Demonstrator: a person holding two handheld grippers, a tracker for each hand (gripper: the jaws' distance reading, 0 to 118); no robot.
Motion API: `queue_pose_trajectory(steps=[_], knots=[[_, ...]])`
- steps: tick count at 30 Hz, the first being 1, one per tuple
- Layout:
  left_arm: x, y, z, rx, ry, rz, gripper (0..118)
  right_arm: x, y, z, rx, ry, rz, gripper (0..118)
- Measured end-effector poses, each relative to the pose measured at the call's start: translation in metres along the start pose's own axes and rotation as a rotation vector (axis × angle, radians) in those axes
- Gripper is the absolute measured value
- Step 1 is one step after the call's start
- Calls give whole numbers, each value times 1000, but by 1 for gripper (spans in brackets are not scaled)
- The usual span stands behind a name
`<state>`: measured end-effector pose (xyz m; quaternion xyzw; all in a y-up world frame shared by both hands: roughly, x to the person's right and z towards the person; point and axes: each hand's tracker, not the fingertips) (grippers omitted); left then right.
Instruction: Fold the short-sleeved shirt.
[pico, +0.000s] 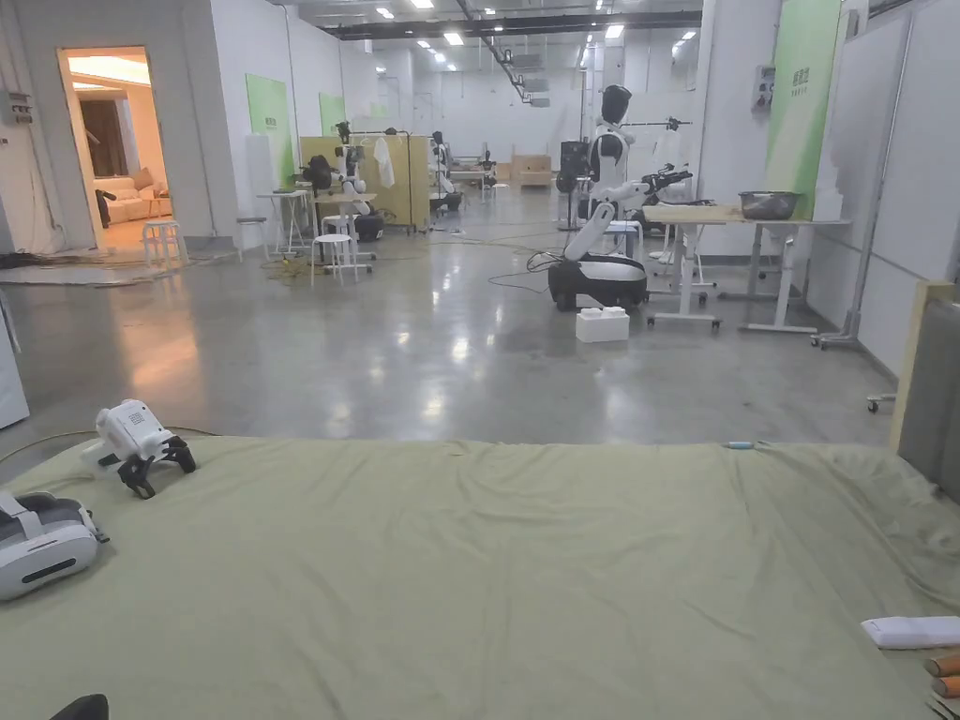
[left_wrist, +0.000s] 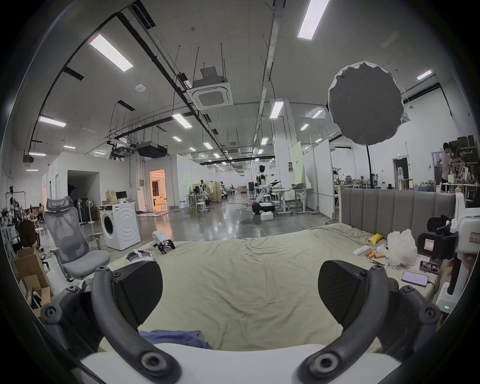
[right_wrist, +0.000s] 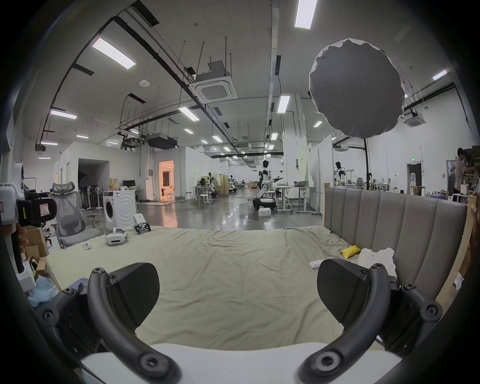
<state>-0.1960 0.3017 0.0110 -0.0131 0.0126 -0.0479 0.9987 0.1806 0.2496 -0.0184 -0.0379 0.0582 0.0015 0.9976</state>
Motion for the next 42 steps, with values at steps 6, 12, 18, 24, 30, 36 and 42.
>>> queue_pose_trajectory(steps=[6, 12, 18, 24, 30, 36, 42], knots=[[0, 1, 0, 0, -3, 5, 118, 0, 1, 1, -9, -22, 10, 118], [-3, 2, -2, -19, 1, 17, 118, -1, 10, -2, -66, -24, -14, 118], [-3, 6, -4, -27, -8, 38, 118, -18, 31, -2, -225, -83, -130, 118], [-3, 7, -6, -30, -37, 73, 118, -35, 42, 4, -259, -87, -139, 118], [-3, 5, -5, -31, -32, 69, 118, -32, 39, -6, -266, -92, -170, 118], [-7, 5, -4, -27, -19, 85, 118, -27, 32, -11, -224, -54, -133, 118], [0, -3, -9, 62, 3, 45, 118, -29, 11, -14, -19, -77, -69, 118]])
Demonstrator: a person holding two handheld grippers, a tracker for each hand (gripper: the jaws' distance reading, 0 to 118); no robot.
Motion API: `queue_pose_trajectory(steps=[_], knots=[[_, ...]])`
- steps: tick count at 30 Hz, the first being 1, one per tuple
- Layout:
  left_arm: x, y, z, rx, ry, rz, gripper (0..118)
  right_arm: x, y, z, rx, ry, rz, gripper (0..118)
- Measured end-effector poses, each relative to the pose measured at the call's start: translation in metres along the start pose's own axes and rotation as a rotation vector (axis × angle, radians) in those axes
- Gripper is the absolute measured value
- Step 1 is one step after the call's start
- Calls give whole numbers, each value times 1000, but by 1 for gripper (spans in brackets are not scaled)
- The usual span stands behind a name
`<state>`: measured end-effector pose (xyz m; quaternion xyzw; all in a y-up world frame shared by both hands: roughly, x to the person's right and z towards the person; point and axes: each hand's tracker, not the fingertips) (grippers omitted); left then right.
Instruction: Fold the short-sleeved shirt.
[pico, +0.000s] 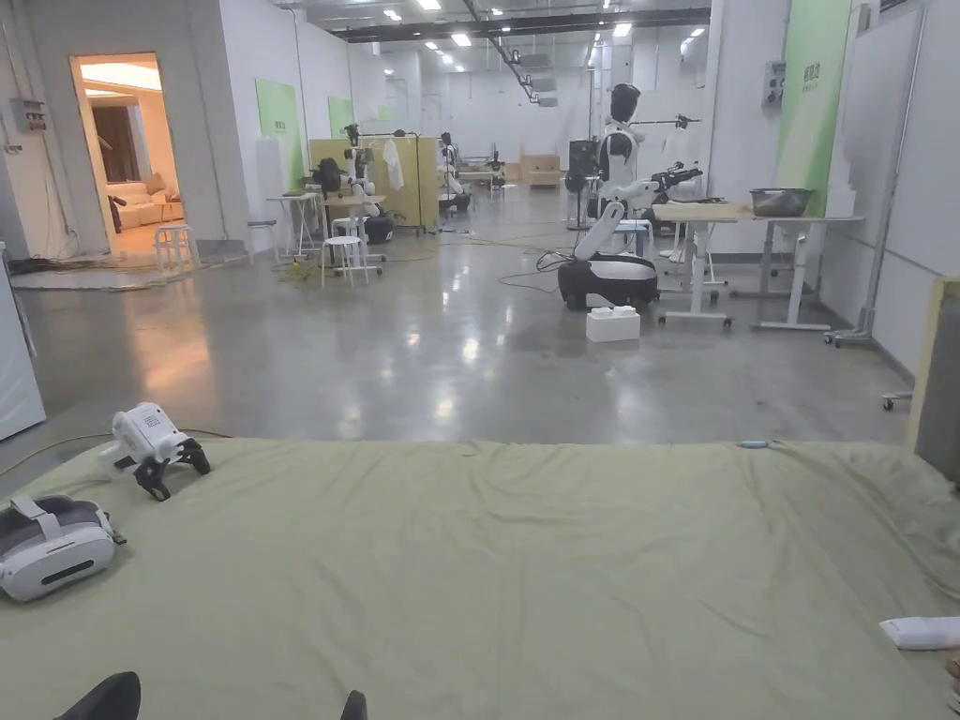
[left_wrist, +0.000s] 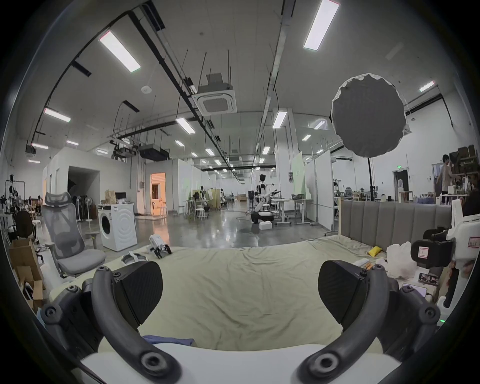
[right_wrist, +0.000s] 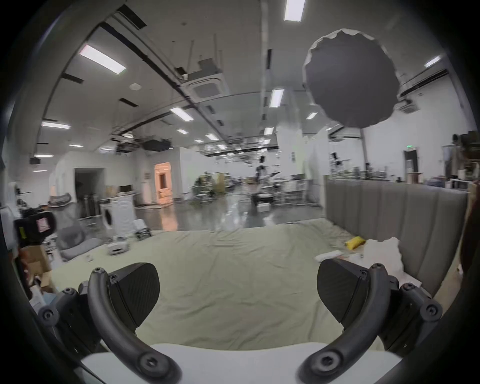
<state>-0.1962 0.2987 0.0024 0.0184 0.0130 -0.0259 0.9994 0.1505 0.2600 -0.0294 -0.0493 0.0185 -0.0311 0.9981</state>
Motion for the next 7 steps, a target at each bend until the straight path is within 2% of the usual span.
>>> queue_pose_trajectory(steps=[2, 7], knots=[[4, -1, 2, 6, 1, -8, 118, 3, -4, -2, 14, 54, 16, 118], [5, 1, 1, -2, -5, -22, 118, -1, -1, -2, 0, 101, 54, 118]])
